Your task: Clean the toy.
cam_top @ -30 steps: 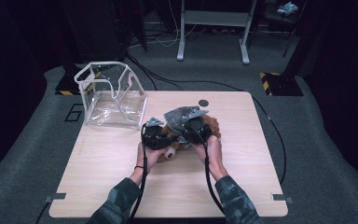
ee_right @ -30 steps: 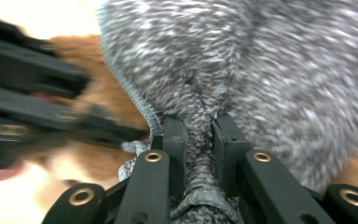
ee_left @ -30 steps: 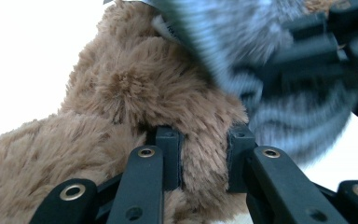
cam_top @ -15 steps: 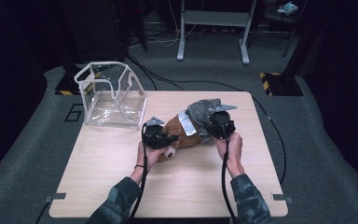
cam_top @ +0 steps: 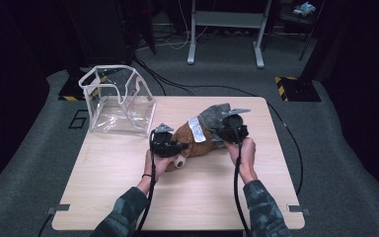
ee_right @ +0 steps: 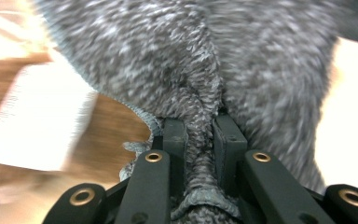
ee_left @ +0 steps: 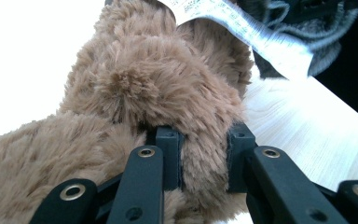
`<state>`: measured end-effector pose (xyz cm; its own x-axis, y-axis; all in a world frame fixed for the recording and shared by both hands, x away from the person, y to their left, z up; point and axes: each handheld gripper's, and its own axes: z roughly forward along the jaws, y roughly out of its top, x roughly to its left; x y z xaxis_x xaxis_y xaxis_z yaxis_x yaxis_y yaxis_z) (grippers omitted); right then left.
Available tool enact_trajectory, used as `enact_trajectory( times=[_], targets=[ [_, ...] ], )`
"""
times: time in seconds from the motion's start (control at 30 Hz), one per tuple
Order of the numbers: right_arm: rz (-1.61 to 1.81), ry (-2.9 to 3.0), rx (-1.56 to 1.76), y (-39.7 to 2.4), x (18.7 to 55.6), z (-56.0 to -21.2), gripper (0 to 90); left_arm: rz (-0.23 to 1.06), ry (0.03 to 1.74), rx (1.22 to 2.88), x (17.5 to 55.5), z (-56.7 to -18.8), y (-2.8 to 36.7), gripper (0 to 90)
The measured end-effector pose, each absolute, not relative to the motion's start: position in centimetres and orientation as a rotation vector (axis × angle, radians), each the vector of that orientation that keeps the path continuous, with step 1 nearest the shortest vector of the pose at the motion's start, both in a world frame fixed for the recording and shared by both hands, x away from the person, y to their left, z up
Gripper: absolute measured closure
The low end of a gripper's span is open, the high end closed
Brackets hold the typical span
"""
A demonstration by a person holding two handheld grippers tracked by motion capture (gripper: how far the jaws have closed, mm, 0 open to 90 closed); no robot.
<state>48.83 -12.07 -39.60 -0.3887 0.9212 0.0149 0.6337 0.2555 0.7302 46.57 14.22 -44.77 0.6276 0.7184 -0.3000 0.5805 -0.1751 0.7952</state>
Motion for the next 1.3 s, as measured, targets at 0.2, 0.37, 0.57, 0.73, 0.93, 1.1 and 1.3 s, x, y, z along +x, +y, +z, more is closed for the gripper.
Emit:
enact_trajectory(
  times=[0.2,0.37,0.57,0.73,0.93,1.1,1.3],
  targets=[
    [0.965,2.084,1.4,-12.8,48.1,-39.0,78.1,0.183,1.032,1.861,46.9,-44.7,14.4,72.0],
    [1.06,2.201,1.229,-8.5,46.4,-38.1,78.0,0.177,1.038,1.854,46.8,-44.7,14.4,70.5],
    [1.009,2.233,1.265,-6.9,48.0,-40.0,78.2,0.184,1.024,1.862,46.7,-44.5,14.6,63.4],
    [0.98,2.229,1.293,-7.7,48.4,-40.7,78.3,0.236,1.01,1.845,46.0,-43.9,14.8,48.6],
    [0.964,2.228,1.325,-8.0,48.7,-41.5,78.3,0.362,1.007,1.834,44.6,-43.0,16.1,33.2],
    [0.935,2.241,1.368,-8.3,49.2,-42.8,78.4,0.472,1.121,1.855,44.4,-44.0,18.2,26.0],
    [0.909,2.27,1.433,-8.6,50.0,-45.1,78.3,0.469,1.211,1.844,46.0,-45.3,18.9,25.4]
  ],
)
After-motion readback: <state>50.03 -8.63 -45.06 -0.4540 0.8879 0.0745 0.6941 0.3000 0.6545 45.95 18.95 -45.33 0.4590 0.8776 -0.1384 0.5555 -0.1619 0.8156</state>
